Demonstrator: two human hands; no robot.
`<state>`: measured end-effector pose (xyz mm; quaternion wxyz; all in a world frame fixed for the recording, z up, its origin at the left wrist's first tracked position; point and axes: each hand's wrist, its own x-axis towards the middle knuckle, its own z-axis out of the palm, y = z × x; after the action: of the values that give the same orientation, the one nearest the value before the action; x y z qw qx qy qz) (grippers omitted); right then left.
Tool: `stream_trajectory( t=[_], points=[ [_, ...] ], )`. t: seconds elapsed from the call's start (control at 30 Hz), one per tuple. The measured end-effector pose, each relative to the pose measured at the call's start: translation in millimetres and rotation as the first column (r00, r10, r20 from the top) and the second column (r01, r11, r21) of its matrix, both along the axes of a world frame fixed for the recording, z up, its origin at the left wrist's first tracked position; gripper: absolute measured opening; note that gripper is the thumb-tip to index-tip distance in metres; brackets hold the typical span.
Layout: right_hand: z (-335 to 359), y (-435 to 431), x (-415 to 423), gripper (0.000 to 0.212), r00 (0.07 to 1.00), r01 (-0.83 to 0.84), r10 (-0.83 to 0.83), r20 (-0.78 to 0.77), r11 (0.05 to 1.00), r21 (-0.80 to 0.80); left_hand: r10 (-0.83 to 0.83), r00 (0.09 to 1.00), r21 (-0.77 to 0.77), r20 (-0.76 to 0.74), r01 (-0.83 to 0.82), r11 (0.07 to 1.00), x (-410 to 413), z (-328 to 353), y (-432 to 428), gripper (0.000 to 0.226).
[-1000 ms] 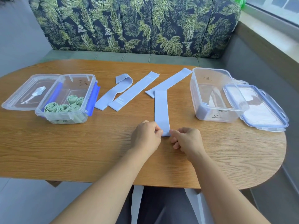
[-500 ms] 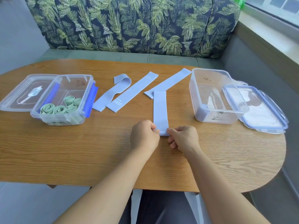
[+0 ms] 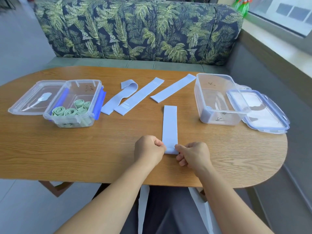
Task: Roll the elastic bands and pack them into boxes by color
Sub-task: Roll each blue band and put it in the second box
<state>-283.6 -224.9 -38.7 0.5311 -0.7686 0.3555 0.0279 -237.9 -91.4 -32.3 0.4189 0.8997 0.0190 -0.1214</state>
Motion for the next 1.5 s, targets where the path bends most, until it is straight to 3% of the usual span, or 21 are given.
stream_trajectory(
  t=[0.3, 0.43, 0.53, 0.9, 1.03, 1.23, 1.5],
  points=[
    [2.1, 5.6, -7.3, 0.023, 0.999, -0.029, 0.031, 0.012, 0.987, -0.159, -0.039, 0.999, 0.125, 0.037, 0.034, 0.992, -7.9, 3.8, -3.3, 0.008],
    [0.5, 7.5, -13.0, 0.015, 0.995, -0.001, 0.018, 0.099, 0.985, -0.173, -0.053, 0.998, 0.161, 0.025, 0.049, 0.986, -3.8, 5.7, -4.7, 0.012],
    [0.8, 8.2, -13.4, 0.011, 0.997, -0.020, 0.032, 0.072, 0.986, -0.164, -0.048, 0.999, 0.164, 0.003, 0.047, 0.985, 0.1, 6.5, -6.1, 0.011],
    [3.8, 0.7, 2.5, 0.027, 1.000, -0.020, 0.019, -0.013, 0.996, -0.083, -0.058, 0.993, 0.165, 0.101, 0.040, 0.986, -6.3, 4.5, -0.5, 0.014],
    [5.6, 0.7, 5.5, 0.029, 0.999, -0.008, 0.005, -0.035, 0.994, -0.109, -0.051, 0.988, 0.142, 0.143, 0.030, 0.989, -8.5, 1.3, -2.0, 0.023],
    [8.0, 0.1, 9.5, 0.034, 0.998, -0.011, 0.002, -0.058, 0.988, -0.156, -0.026, 0.994, 0.154, 0.105, 0.010, 0.988, -0.5, 1.9, -8.7, 0.015],
    [-3.3, -5.7, 0.1, 0.021, 0.997, 0.048, -0.050, 0.059, 0.998, 0.034, -0.018, 0.999, 0.223, 0.036, 0.009, 0.975, 13.3, 8.1, -12.5, 0.019]
  ],
)
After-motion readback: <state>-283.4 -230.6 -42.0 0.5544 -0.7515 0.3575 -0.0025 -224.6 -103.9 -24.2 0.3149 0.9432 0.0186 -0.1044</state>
